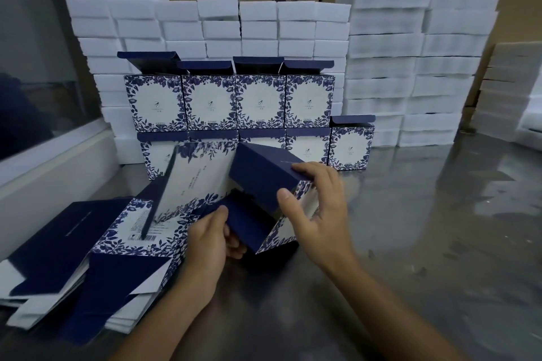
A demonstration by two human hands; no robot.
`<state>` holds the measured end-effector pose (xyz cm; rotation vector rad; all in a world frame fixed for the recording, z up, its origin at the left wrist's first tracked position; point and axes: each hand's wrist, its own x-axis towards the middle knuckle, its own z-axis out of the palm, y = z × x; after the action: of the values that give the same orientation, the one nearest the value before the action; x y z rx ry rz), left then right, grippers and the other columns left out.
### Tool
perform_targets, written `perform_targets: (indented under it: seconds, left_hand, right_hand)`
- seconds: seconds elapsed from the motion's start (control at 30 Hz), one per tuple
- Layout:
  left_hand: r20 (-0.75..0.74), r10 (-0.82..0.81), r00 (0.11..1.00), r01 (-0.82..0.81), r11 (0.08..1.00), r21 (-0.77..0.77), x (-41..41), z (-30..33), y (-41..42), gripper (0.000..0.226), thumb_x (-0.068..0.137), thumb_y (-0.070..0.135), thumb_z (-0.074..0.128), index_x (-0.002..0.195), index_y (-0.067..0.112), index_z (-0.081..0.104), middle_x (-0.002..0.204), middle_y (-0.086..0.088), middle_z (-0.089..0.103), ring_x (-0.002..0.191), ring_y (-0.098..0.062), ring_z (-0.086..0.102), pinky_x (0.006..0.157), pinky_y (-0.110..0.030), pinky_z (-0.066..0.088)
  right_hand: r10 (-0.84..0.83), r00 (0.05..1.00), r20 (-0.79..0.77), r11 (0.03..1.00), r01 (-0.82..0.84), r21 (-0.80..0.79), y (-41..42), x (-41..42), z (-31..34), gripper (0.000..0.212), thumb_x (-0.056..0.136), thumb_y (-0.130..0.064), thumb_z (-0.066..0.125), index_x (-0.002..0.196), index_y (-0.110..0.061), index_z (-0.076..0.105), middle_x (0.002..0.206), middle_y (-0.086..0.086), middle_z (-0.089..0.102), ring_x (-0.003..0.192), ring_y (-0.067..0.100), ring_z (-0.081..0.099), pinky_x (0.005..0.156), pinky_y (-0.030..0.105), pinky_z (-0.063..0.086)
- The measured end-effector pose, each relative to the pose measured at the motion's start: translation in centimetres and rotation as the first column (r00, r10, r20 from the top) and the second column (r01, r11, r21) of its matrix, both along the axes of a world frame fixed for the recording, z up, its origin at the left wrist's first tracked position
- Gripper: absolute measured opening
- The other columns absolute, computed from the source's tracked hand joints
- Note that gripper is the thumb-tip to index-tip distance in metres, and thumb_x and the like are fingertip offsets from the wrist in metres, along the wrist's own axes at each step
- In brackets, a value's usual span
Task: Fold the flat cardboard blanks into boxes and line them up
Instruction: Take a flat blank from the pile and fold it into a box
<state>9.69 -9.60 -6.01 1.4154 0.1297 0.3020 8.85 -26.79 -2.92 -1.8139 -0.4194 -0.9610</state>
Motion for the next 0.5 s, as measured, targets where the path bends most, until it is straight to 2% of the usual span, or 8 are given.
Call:
perform_targets:
  seconds: [0.1, 0.17, 0.3, 0.4, 0.5]
  left_hand:
    - [-0.019, 0.021, 1.000, -0.021, 1.000, -0.013, 0.0, -0.1, 0.1, 0.046, 0.099, 0.023, 0.051, 0.055, 0.013, 0.042, 0.042, -0.007, 0.044, 0.038, -0.020, 0.048, 0.040, -0.029, 0.041]
    - [0.022, -0.019, 1.000, 0.018, 1.000, 0.004, -0.4, 0.1, 0.0, 0.054, 0.100, 0.029, 0.052, 0.047, 0.019, 0.044, 0.044, -0.009, 0.045, 0.039, -0.021, 0.047, 0.040, -0.028, 0.040]
    - [0.049, -0.138, 0.989, 0.126, 0.973, 0.192, -1.2, 0.3, -0.7, 0.062, 0.097, 0.041, 0.054, 0.040, 0.018, 0.052, 0.044, -0.012, 0.054, 0.041, -0.021, 0.052, 0.045, -0.026, 0.045]
    - [0.024, -0.165, 0.986, 0.146, 0.922, 0.359, -1.5, 0.2, -1.2, 0.064, 0.099, 0.031, 0.052, 0.037, 0.017, 0.059, 0.044, -0.012, 0.060, 0.040, -0.015, 0.055, 0.048, -0.019, 0.045]
    - [0.020, -0.138, 0.990, 0.122, 0.922, 0.367, -1.5, 0.4, -1.2, 0.064, 0.100, 0.021, 0.051, 0.037, 0.018, 0.059, 0.043, -0.010, 0.059, 0.039, -0.015, 0.054, 0.047, -0.022, 0.045]
  right_hand:
    - [-0.003, 1.000, -0.005, 1.000, 0.002, -0.028, 0.2, 0.0, 0.0, 0.046, 0.088, -0.059, 0.058, 0.123, -0.029, 0.058, 0.122, -0.011, 0.053, 0.122, 0.018, 0.050, 0.100, 0.038, 0.044]
    - [-0.025, 1.000, -0.007, 1.000, 0.025, -0.013, 0.2, -0.1, -0.1, 0.047, 0.087, -0.061, 0.058, 0.123, -0.031, 0.057, 0.122, -0.012, 0.053, 0.121, 0.017, 0.050, 0.100, 0.037, 0.044]
    - [-0.030, 0.997, -0.065, 0.994, 0.037, 0.099, 0.4, -0.3, -0.1, 0.050, 0.082, -0.073, 0.059, 0.122, -0.045, 0.046, 0.119, -0.025, 0.050, 0.120, 0.010, 0.051, 0.101, 0.040, 0.046]
    - [-0.048, 0.997, -0.068, 0.995, 0.054, 0.080, 0.5, -0.4, 0.0, 0.046, 0.079, -0.079, 0.055, 0.116, -0.056, 0.040, 0.118, -0.031, 0.047, 0.121, 0.009, 0.050, 0.101, 0.042, 0.045]
    - [-0.063, 0.997, -0.047, 0.997, 0.065, 0.041, 0.8, -0.4, 0.2, 0.048, 0.080, -0.075, 0.058, 0.116, -0.047, 0.045, 0.116, -0.028, 0.047, 0.118, 0.011, 0.050, 0.098, 0.042, 0.046]
